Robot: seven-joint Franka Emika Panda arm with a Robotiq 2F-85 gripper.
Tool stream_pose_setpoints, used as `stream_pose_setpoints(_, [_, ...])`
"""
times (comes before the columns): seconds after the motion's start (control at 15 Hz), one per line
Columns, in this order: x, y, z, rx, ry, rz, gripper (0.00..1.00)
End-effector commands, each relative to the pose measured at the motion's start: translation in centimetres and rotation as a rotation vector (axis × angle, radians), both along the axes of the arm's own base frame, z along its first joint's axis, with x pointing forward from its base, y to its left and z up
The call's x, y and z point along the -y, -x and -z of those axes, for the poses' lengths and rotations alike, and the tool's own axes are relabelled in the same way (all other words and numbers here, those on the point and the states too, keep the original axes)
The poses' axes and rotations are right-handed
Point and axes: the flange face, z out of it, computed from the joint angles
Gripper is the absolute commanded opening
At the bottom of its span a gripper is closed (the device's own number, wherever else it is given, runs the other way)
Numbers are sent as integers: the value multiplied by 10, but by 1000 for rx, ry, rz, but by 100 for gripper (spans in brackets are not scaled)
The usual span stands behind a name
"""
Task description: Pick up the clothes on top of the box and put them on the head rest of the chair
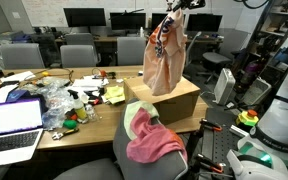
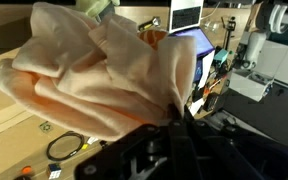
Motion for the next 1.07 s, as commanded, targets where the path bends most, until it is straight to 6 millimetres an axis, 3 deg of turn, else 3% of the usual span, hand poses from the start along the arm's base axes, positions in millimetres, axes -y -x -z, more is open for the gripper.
stream_pose_setpoints(0.0, [-20, 5, -3, -8, 72, -160, 1])
stream_pose_setpoints(0.47, [-49, 8, -6, -35, 163, -349, 1])
stream_pose_setpoints(1.0, [-80, 13, -26, -50, 255, -504, 1])
